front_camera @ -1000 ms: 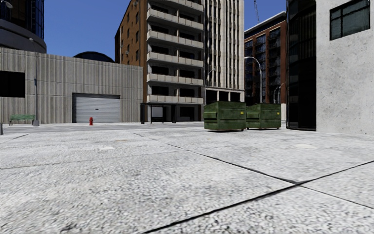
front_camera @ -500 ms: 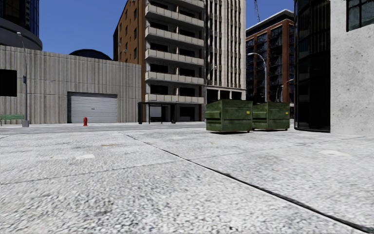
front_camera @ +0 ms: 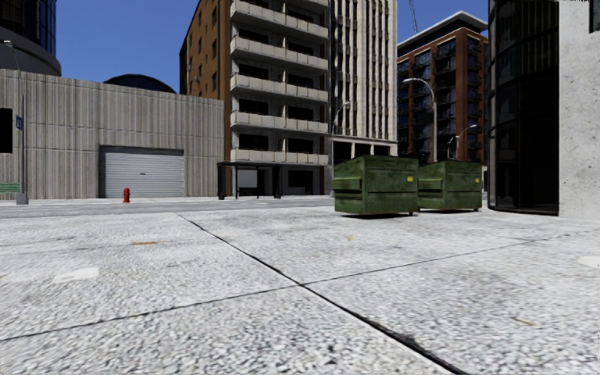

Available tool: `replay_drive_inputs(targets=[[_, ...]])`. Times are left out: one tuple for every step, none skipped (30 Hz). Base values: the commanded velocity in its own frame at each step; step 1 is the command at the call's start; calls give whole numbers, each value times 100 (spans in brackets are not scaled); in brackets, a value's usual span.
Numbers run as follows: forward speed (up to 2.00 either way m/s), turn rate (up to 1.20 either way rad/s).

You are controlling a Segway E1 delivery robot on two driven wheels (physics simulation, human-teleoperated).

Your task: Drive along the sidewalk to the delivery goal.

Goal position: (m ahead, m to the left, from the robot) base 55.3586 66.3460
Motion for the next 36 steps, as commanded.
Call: replay_drive_inputs(targets=[[200, -9], [200, -11], [200, -21], [200, -21], [200, -24], [200, -25], [200, -25], [200, -25], [200, -9], [200, 0], [200, 0], [200, 0], [200, 0], [200, 0], [200, 0], [200, 0], [200, 0], [200, 3], [200, 26], [200, 26], [200, 35], [200, 38], [200, 39], [200, 39], [200, 39], [200, 39], [200, 39], [200, 39], [200, 39], [200, 39], [200, 39], [200, 38], [200, 37], [200, 36], [200, 36], [200, 36]])
